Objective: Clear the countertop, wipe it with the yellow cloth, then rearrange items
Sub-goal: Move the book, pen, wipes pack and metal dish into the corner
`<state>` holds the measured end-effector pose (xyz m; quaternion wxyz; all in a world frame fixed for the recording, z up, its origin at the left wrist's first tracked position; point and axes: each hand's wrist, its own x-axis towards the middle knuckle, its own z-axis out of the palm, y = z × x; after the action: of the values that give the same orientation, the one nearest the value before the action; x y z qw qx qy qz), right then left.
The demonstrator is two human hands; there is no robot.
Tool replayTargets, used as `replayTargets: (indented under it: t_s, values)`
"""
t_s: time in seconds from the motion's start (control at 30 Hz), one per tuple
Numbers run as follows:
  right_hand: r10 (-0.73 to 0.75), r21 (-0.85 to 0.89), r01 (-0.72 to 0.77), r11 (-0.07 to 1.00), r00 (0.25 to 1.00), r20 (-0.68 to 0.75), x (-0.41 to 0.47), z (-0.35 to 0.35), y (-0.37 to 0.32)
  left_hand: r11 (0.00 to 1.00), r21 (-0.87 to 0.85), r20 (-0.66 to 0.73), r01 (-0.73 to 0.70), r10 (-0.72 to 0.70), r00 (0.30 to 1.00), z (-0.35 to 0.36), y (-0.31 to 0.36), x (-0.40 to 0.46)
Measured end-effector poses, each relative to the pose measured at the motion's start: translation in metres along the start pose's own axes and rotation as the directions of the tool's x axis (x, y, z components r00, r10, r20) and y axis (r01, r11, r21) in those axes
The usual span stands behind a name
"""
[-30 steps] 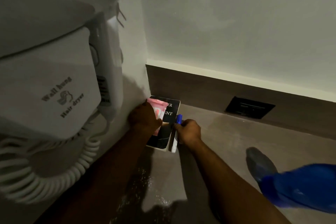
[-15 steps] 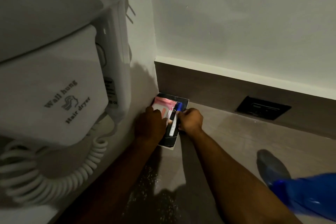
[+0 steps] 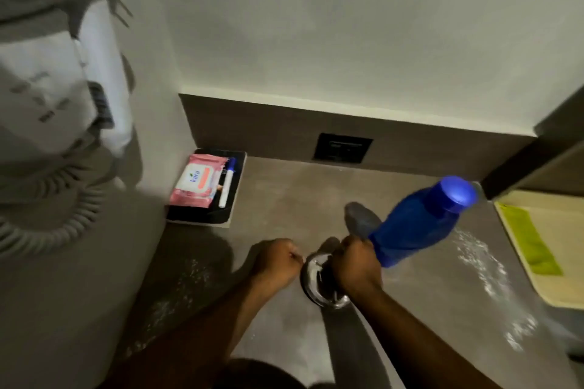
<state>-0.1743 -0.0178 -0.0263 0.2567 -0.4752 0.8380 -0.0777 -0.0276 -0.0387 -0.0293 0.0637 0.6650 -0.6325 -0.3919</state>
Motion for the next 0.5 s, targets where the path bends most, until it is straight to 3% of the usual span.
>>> replayTargets:
  t_s: [0.13, 0.3, 0.5]
  values:
    - [0.009, -0.056, -0.007, 0.998, 0.999, 0.05, -0.016, 0.01, 0.029, 0.967, -0.208, 0.067, 0.15, -0.139, 0.988, 0.019, 0.008, -0.01]
    - [0.051, 0.163, -0.06, 0.985, 0.997, 0.057, 0.001, 0.014, 0.023, 0.827, -0.49, 0.113, 0.275, -0.253, 0.961, 0.019, 0.007, -0.001]
    - [-0.015, 0.367, -0.005, 0.93, 0.999, 0.051, 0.055, 0.015, -0.06, 0.642, -0.72, -0.003, 0.264, -0.383, 0.924, -0.036, 0.005, 0.052]
